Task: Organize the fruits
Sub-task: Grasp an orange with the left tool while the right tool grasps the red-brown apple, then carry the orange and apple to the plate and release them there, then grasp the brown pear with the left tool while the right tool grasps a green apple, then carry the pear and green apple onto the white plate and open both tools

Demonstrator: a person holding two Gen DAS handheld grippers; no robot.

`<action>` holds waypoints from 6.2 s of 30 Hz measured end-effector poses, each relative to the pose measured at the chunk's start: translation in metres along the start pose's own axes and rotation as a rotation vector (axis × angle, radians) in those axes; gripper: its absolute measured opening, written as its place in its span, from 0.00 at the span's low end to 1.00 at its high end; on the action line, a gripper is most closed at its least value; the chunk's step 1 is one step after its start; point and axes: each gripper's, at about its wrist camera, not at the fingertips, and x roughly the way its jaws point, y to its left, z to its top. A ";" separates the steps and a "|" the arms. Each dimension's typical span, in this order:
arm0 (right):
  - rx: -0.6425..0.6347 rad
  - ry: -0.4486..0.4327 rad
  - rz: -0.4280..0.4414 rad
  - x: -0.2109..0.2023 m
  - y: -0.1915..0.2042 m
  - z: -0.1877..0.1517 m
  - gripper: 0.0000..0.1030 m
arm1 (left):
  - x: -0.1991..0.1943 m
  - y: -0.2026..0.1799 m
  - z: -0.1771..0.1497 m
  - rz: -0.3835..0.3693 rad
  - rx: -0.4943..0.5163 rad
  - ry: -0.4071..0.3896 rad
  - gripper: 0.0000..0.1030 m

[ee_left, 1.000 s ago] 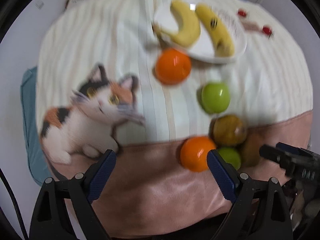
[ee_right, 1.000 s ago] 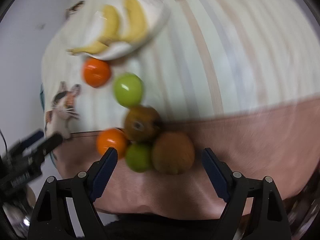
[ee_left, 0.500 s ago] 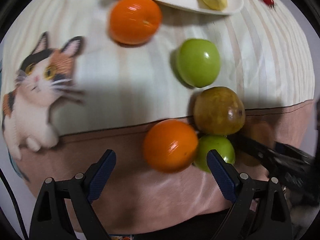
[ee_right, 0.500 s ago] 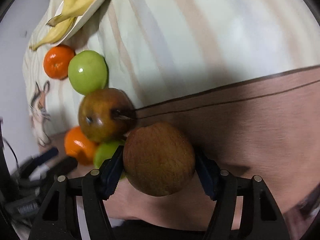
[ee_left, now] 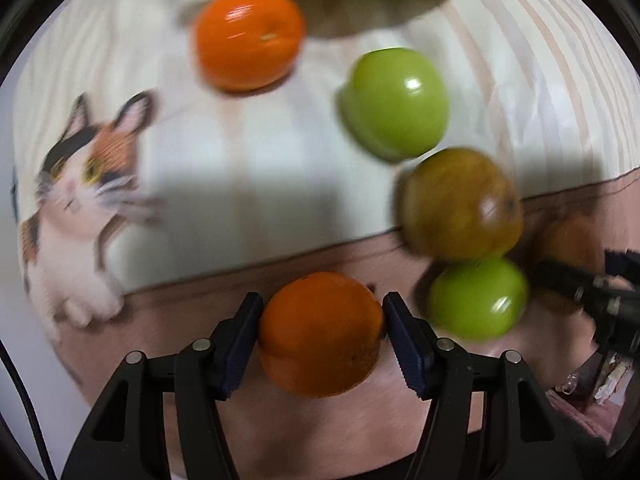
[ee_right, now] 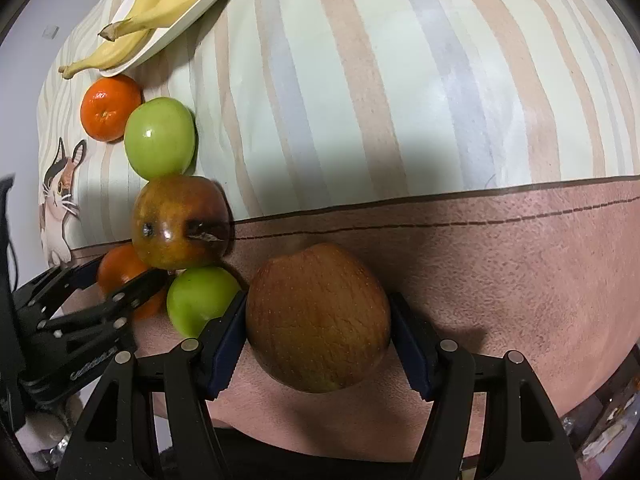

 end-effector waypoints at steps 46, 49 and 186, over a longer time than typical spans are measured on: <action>-0.139 -0.327 0.059 -0.113 0.095 0.137 0.68 | -0.140 0.049 0.142 -0.145 -0.127 -0.314 0.59; -0.131 -0.344 0.046 -0.114 0.098 0.183 0.68 | -0.126 0.066 0.184 -0.134 -0.142 -0.280 0.59; -0.136 -0.102 -0.032 0.006 0.042 0.003 0.63 | -0.006 -0.001 0.004 -0.071 -0.124 -0.006 0.60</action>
